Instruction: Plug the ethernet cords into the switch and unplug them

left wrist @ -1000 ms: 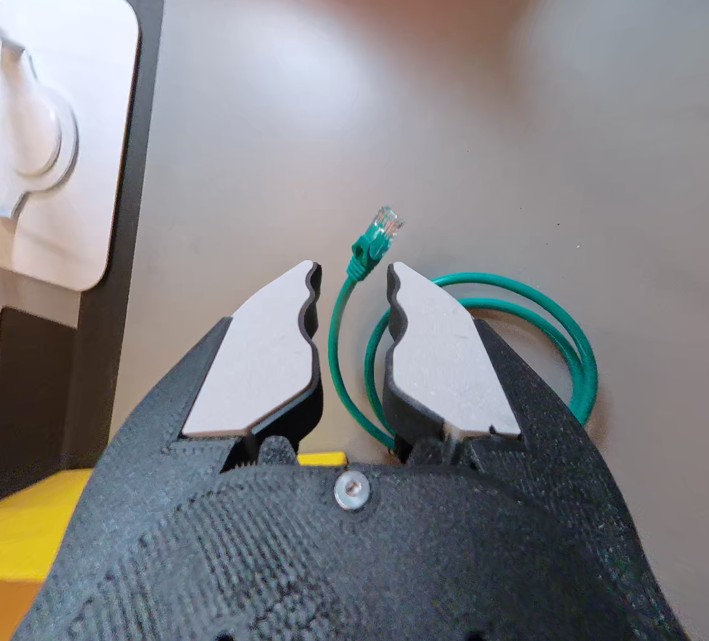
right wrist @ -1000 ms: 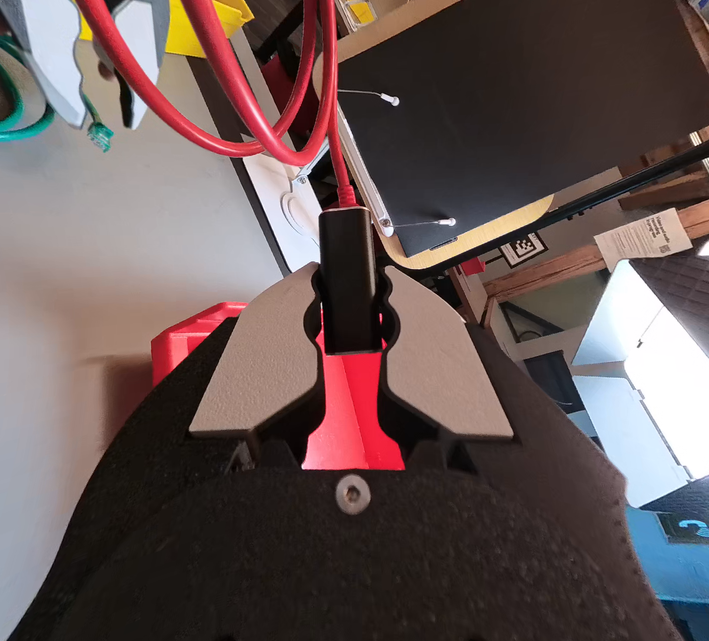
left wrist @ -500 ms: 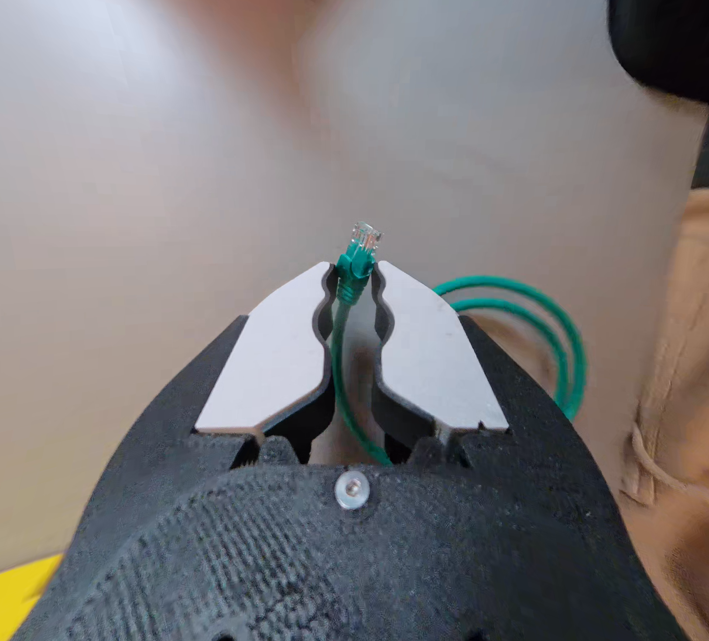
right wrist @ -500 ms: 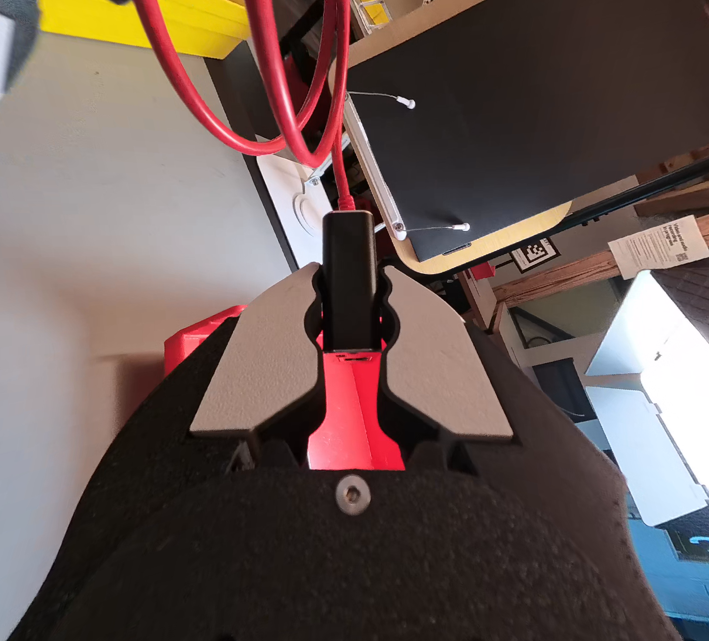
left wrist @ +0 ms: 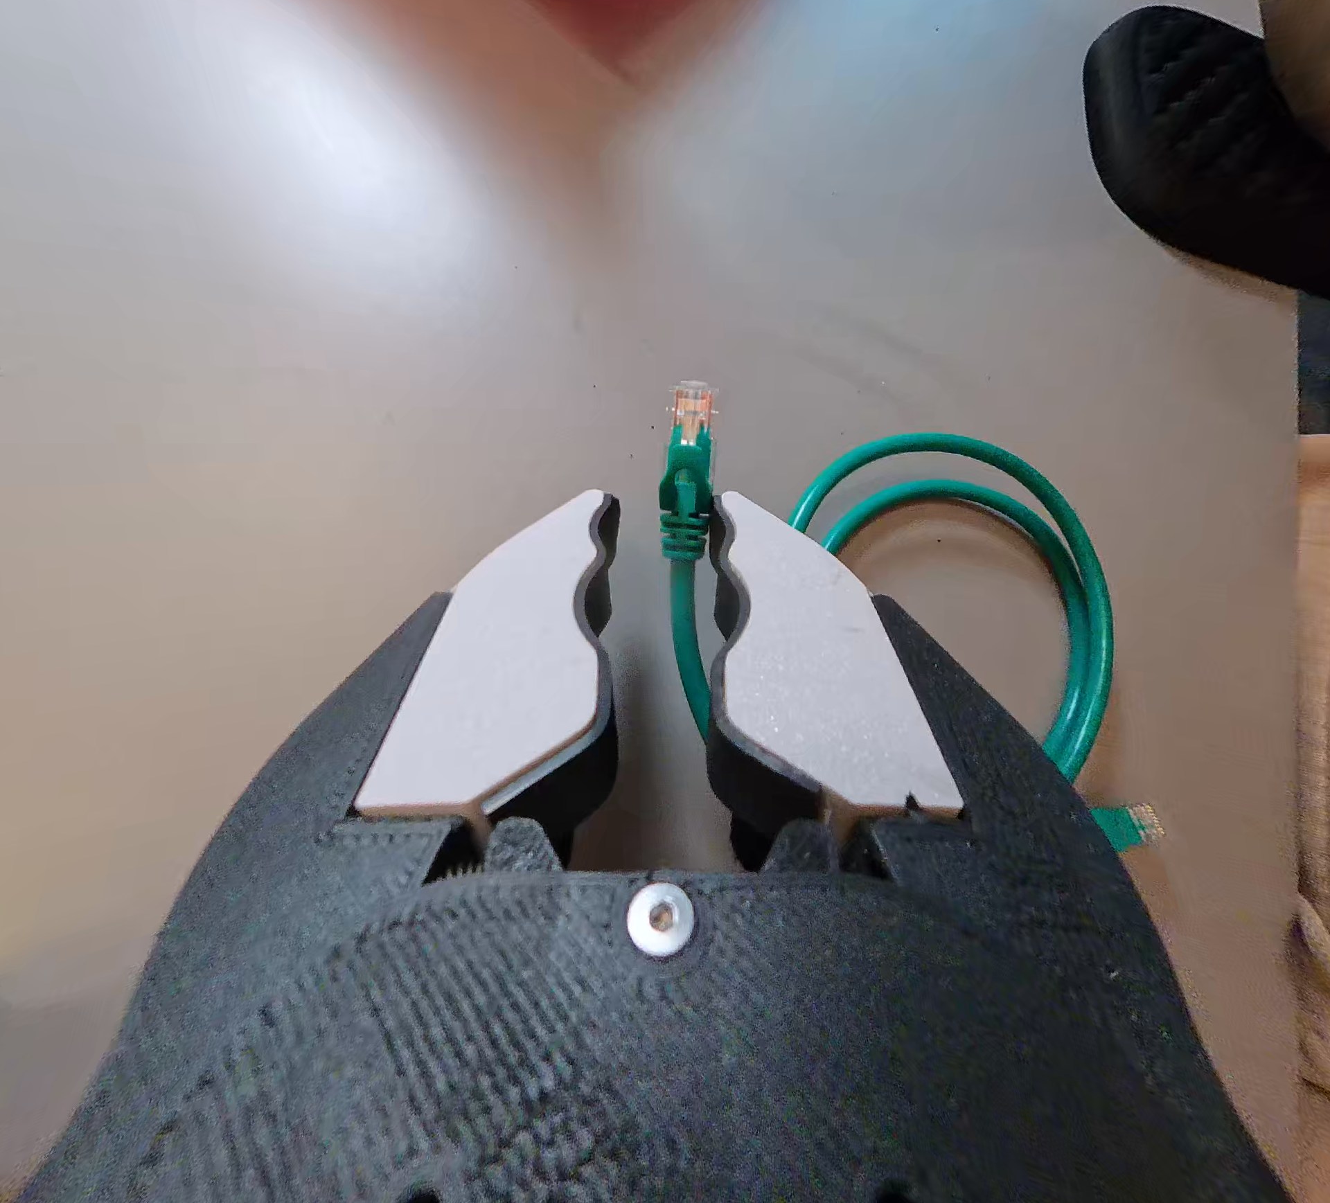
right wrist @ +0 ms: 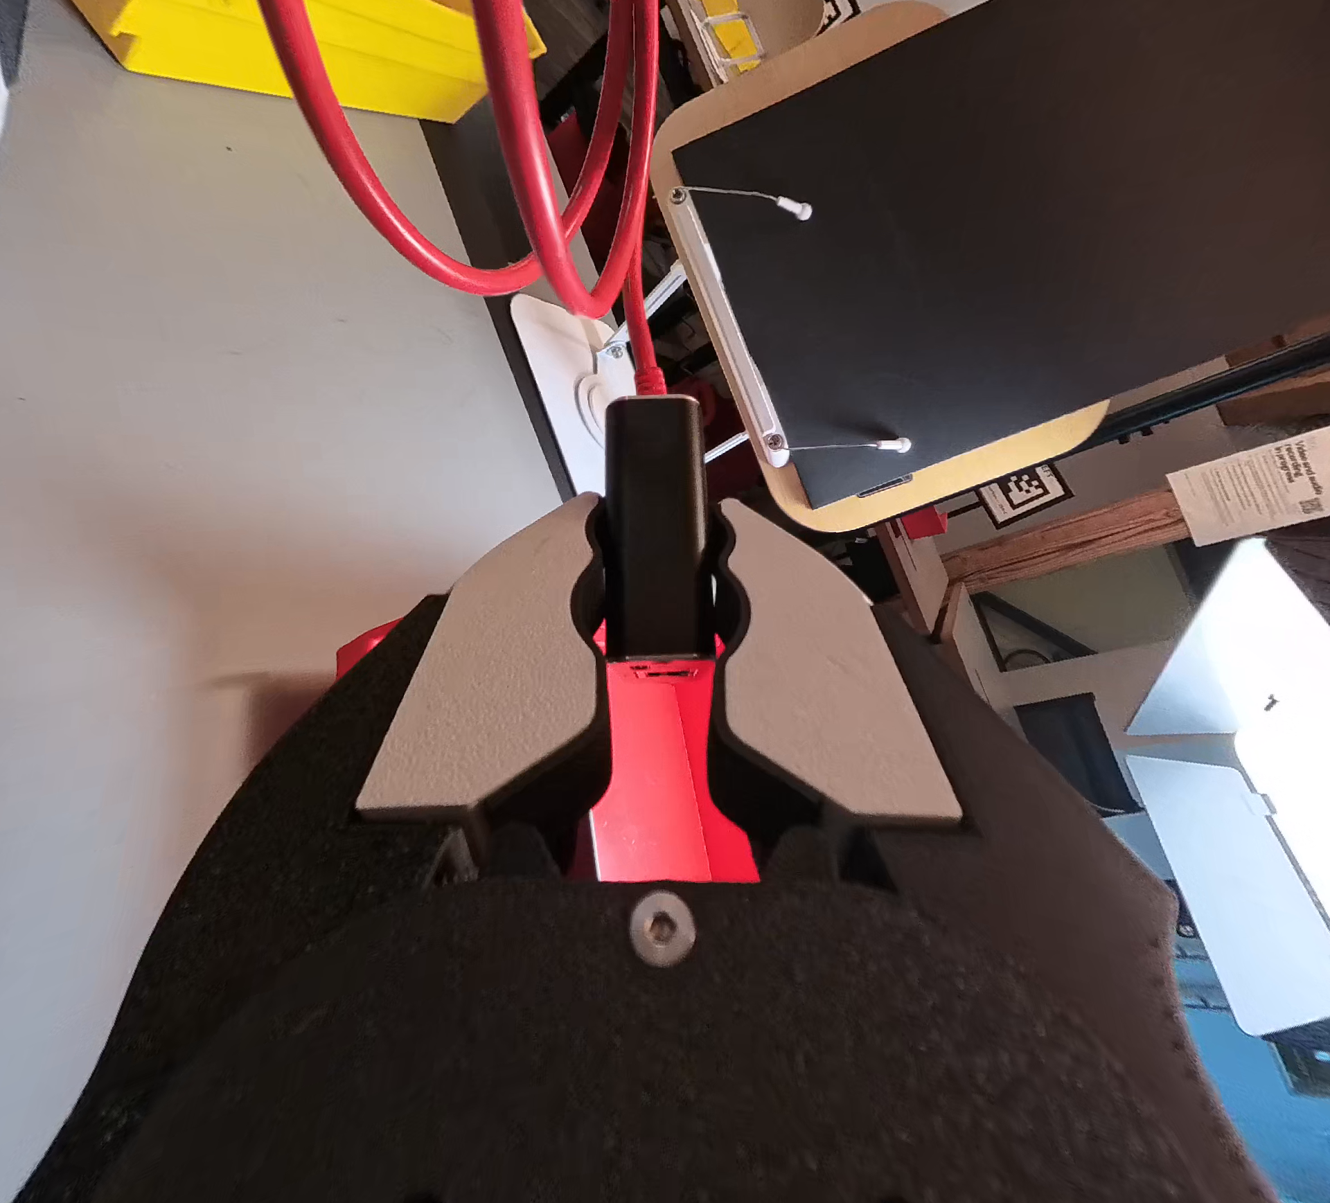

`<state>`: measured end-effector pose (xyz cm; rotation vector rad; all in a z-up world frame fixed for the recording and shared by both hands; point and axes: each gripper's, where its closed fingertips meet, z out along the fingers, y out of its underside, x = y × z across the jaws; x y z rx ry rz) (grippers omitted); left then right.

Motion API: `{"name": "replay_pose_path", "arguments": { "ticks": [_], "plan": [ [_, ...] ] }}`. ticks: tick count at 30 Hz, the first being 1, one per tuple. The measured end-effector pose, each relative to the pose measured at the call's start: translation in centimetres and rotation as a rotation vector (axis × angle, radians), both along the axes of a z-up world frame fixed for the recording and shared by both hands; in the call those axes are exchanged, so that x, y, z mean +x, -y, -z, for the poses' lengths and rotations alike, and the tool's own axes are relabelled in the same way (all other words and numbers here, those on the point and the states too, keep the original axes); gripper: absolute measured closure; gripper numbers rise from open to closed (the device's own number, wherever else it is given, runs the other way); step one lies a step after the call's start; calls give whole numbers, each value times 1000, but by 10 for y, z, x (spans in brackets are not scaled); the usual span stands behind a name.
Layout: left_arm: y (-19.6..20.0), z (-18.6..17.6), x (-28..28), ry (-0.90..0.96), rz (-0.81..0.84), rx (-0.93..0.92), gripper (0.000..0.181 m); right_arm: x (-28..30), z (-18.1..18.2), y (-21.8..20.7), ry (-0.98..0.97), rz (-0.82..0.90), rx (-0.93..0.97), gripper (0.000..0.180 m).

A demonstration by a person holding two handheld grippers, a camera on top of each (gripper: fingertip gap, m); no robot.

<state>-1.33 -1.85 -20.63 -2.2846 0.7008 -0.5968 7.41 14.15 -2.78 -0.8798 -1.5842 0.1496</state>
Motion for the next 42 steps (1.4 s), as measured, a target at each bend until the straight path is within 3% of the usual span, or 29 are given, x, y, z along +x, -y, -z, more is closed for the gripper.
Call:
{"name": "replay_pose_path", "arguments": {
  "ticks": [1, 12, 19, 30, 36, 42],
  "plan": [
    [0, -1, 0, -2, -6, 18, 156, -1, 1, 0, 5, 1, 3, 154],
    [4, -12, -2, 3, -41, 190, 157, -9, 14, 4, 43, -12, 4, 154],
    [11, -5, 2, 7, -18, 197, 162, -14, 23, 6, 70, -20, -1, 154],
    [7, -13, 1, 180, -61, 193, 163, -17, 30, 6, 90, -20, -2, 153],
    [8, -12, -1, 162, -66, 205, 169, -18, 34, 5, 96, -20, -8, 153],
    [8, -47, -30, 122, -120, 231, 170, -21, 41, 7, 125, -29, 34, 154]
  ]
}}
